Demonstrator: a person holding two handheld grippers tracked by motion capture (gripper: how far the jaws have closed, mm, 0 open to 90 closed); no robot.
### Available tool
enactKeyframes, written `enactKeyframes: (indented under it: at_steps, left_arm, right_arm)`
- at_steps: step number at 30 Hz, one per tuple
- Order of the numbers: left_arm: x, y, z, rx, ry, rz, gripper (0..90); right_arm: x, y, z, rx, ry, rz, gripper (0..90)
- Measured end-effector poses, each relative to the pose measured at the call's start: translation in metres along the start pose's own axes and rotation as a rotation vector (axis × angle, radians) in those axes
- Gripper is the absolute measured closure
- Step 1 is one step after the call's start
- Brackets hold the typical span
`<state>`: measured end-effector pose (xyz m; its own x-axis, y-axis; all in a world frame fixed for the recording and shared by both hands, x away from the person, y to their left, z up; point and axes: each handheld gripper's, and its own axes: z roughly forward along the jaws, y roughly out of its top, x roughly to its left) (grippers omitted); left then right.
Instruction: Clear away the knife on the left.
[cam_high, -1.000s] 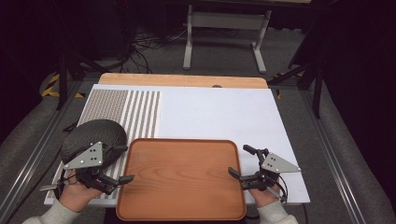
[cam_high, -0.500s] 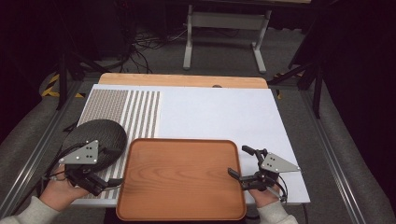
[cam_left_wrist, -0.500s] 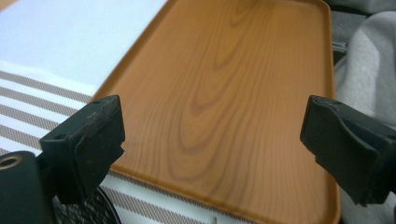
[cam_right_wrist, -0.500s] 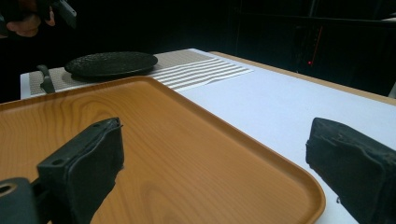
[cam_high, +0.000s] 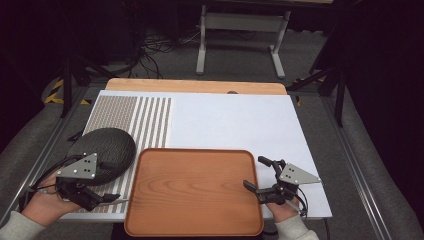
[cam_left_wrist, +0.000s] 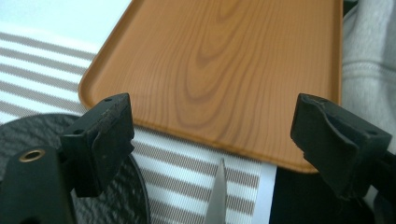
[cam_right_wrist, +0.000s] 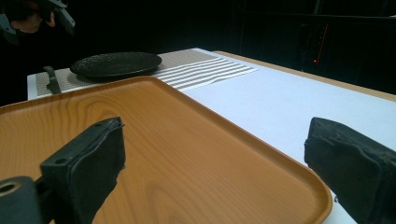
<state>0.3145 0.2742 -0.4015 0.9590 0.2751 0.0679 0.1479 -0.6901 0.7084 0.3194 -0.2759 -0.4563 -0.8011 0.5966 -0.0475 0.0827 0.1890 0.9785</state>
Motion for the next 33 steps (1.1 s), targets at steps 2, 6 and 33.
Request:
enactKeyframes:
  at_steps: [2, 6, 33]
  left_arm:
    - [0.000, -0.002, -0.001, 0.022, 0.002, 0.008, 16.3]
    - [0.000, -0.005, -0.003, 0.069, 0.004, 0.025, 18.0]
    - [0.010, -0.017, 0.000, 0.328, -0.054, 0.054, 26.7]
  right_arm:
    - [0.000, 0.000, 0.000, 0.000, 0.000, -0.001, 5.8]
    - [0.000, 0.000, 0.000, 0.001, 0.000, 0.001, 5.9]
    - [0.000, -0.001, 0.001, 0.003, 0.010, 0.009, 5.8]
